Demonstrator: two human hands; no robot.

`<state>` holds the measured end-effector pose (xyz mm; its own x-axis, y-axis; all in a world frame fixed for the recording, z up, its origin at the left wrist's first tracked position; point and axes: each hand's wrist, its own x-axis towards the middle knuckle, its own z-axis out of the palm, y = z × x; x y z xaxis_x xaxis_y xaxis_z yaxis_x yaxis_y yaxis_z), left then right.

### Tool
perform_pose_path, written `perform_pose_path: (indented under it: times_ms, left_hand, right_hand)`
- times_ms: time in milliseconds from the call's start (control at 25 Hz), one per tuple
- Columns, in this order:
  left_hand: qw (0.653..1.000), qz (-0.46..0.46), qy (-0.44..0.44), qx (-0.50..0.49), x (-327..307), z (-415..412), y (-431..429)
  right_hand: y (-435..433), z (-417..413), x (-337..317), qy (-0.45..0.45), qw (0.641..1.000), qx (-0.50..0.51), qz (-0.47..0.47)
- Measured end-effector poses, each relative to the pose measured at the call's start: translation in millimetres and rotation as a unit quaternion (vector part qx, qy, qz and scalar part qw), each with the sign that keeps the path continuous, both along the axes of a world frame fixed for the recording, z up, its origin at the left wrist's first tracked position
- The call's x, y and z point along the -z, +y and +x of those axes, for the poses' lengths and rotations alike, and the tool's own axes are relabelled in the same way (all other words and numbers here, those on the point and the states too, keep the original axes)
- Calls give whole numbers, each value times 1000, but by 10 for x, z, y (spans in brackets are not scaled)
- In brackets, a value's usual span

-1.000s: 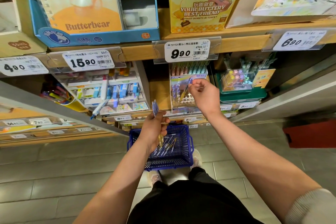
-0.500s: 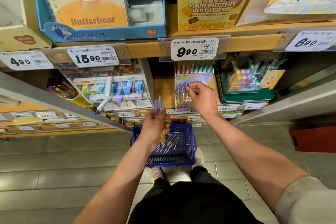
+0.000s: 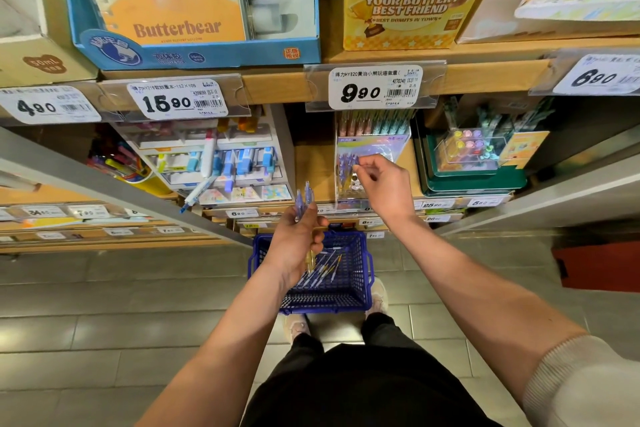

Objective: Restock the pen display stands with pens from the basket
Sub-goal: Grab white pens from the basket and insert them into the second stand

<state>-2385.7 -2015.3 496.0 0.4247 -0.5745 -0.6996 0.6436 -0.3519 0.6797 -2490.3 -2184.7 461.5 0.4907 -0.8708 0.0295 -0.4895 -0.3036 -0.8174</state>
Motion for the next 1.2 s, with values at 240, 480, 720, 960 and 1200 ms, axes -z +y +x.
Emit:
perform_pose_path:
  times_ms: [240,480,720,960,1200]
  left_hand:
    - [1000,8,4,-7,-26,-27,18]
    - [1000,0,23,-15,-27,-19,81]
    - [998,-27,57,-30,-21,-24,106]
    - [999,-31,19,0,-51,-48,44]
    - [999,-44,18,17,-48,-66,-42]
  right_hand:
    - [-28,51,47,35,999,-19,-31]
    - [25,-35,234,126,991,-47,-11]
    - [-48,121,209,205,977,-51,1]
    - [100,11,32,241,955,-48,168]
    - [498,-45,-371,-44,933,-60,352]
